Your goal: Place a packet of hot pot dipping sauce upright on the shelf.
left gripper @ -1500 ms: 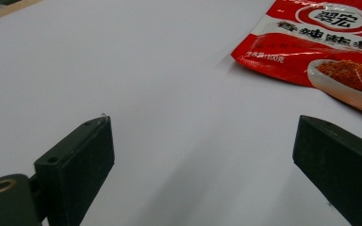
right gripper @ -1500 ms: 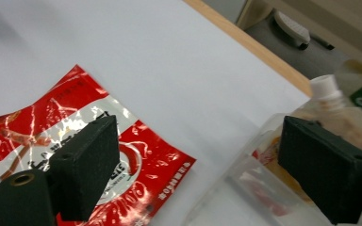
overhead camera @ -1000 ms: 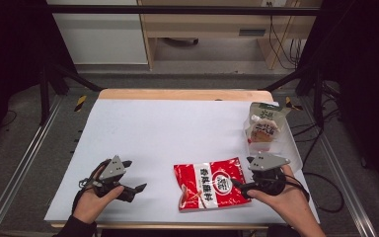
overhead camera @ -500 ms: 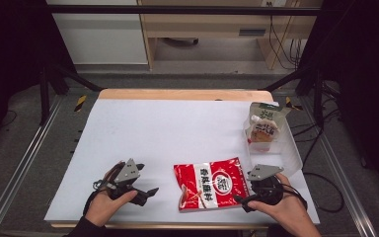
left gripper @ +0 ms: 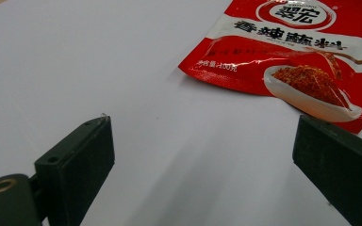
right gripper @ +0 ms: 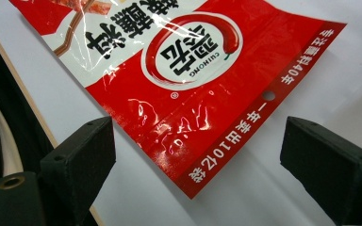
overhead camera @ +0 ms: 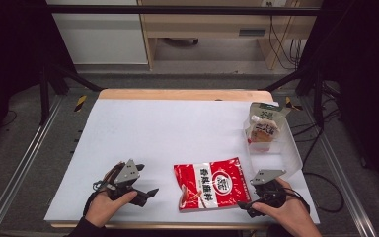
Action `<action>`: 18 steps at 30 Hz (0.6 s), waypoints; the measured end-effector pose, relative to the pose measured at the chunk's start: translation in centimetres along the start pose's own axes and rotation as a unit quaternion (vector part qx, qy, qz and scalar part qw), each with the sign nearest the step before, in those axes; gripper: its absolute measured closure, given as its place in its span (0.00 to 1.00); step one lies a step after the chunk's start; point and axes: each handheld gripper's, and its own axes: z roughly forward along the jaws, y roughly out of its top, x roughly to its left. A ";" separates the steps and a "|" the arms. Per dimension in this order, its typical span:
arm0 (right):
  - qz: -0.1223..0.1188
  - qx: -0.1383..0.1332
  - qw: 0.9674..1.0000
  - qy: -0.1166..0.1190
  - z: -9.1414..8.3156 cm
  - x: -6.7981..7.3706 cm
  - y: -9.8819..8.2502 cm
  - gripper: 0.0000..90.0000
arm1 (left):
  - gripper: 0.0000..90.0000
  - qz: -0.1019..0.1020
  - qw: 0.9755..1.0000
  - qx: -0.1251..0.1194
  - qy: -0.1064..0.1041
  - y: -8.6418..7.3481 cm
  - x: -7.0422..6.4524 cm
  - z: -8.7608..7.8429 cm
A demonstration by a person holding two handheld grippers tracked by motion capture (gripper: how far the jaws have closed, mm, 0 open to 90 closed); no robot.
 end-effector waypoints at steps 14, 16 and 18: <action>0.018 0.031 0.999 0.025 1.1 -0.3 -0.5 0.13 | 0.07 0.004 1.000 -0.002 -0.002 0.0 0.0 -0.1; 0.024 0.037 0.999 0.029 1.2 -0.3 -0.5 0.13 | 0.07 0.004 1.000 -0.002 -0.002 0.0 0.0 -0.2; 0.020 0.038 0.999 0.030 1.3 -0.4 -0.5 0.14 | 0.07 0.004 1.000 -0.001 -0.002 0.0 0.1 -0.2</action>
